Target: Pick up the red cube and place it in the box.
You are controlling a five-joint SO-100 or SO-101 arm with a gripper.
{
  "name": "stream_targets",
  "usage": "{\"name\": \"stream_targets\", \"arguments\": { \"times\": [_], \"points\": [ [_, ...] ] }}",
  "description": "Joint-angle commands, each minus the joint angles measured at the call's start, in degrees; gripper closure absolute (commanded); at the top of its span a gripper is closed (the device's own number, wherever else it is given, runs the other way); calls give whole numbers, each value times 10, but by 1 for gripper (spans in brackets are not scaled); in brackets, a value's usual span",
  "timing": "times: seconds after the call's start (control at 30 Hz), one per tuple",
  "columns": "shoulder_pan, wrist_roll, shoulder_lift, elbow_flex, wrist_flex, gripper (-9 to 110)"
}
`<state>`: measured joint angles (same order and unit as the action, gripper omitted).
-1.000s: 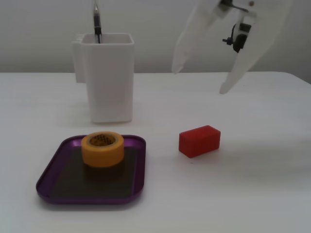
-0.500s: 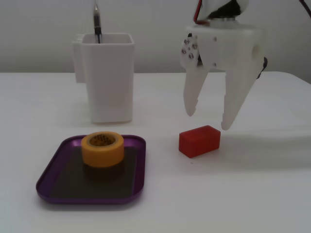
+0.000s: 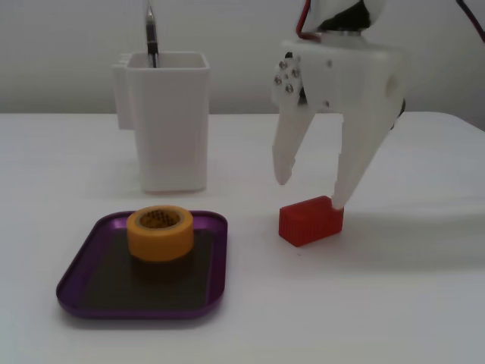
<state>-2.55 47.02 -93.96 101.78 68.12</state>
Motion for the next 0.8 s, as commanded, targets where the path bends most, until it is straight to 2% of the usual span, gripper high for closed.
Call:
{"name": "stream_targets", "arguments": {
  "times": [0.0, 0.53, 0.6, 0.7, 0.77],
  "points": [
    [-9, -3, -3, -2, -5, 78],
    [-8, -3, 126, 27, -62, 79],
    [-8, -4, 127, 25, -62, 85],
    [-11, -25, 120, 8, -54, 102],
    [-12, -46, 111, -9, -50, 101]
  ]
}}
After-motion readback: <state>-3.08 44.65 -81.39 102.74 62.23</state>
